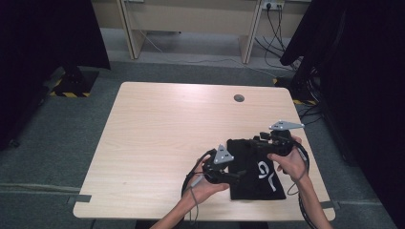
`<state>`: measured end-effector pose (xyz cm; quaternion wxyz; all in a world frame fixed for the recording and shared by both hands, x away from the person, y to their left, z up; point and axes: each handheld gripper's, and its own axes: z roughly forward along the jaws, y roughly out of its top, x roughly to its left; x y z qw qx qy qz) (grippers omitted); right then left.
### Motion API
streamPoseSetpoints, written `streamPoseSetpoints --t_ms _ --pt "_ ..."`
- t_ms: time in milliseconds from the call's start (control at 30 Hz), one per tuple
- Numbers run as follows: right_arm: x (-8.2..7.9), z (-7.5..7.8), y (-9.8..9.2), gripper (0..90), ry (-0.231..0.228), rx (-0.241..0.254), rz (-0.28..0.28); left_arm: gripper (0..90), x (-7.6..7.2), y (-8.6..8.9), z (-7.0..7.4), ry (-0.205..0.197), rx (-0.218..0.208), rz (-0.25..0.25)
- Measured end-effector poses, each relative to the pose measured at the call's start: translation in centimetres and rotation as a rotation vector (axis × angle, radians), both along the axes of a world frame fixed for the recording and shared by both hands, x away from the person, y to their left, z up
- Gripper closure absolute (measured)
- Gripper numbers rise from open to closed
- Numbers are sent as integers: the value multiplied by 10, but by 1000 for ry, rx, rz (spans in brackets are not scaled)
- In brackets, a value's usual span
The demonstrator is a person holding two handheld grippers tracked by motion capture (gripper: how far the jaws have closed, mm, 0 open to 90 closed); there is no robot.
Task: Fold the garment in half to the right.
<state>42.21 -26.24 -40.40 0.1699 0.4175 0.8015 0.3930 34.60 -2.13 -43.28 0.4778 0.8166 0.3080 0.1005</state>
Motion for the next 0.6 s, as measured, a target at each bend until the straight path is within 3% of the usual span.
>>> streamPoseSetpoints --t_ms 133,500,600 --pt "-4 -1 1 405 10 -28 -20 273 -2 3 -14 21 42 17" --pt "-8 -30 -1 365 92 -78 -55 173 -10 -12 -44 9 246 22" --pt "-7 -39 -3 371 115 -98 -57 154 -10 -10 -46 16 234 30"
